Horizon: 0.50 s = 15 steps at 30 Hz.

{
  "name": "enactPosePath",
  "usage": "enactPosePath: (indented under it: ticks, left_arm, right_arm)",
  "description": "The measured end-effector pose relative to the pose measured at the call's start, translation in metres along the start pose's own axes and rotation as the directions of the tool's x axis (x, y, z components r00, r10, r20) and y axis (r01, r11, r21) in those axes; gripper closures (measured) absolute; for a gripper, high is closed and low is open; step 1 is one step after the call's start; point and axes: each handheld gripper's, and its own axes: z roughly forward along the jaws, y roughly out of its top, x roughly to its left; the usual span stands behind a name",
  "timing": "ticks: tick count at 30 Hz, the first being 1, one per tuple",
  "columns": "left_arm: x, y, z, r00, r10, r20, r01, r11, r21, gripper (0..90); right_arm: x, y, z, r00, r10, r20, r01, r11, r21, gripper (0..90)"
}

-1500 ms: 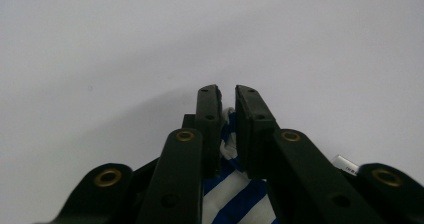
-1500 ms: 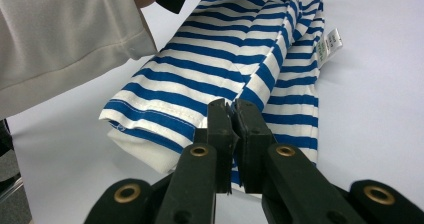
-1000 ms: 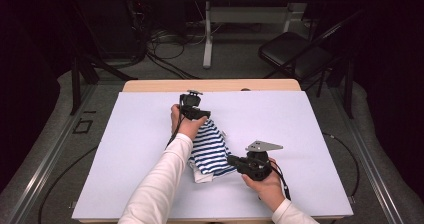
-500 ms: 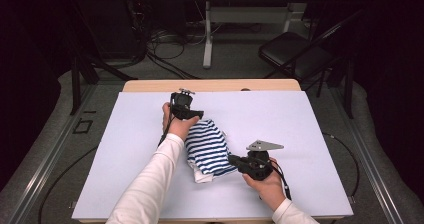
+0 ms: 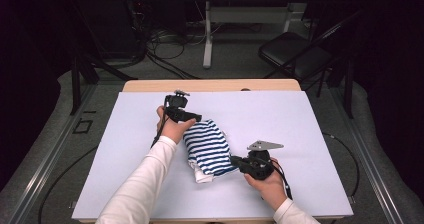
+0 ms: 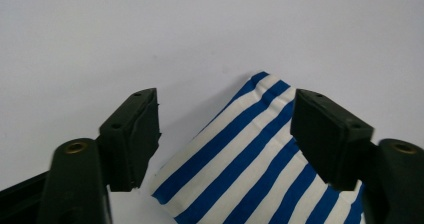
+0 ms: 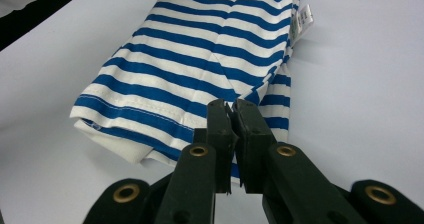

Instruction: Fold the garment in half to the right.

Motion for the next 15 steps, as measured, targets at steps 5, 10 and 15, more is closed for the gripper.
enactPosePath:
  ticks: [5,10,15]
  left_arm:
    - [0.006,-0.005,0.001,0.9999,0.007,-0.008,-0.006,1.0000,0.006,15.7]
    - [0.013,-0.013,0.001,0.9999,0.001,0.014,-0.001,1.0000,0.005,14.9]
    - [0.016,-0.018,0.002,0.9999,-0.012,0.007,0.012,0.9999,0.006,14.4]
  right_arm:
    - [-0.001,-0.002,0.002,0.9997,-0.018,0.018,0.017,1.000,0.011,86.2]
    - [-0.002,-0.003,0.004,0.9997,-0.014,0.021,0.014,1.000,0.023,86.2]
    - [-0.003,-0.004,0.004,0.9995,-0.011,0.029,0.010,1.000,0.030,86.1]
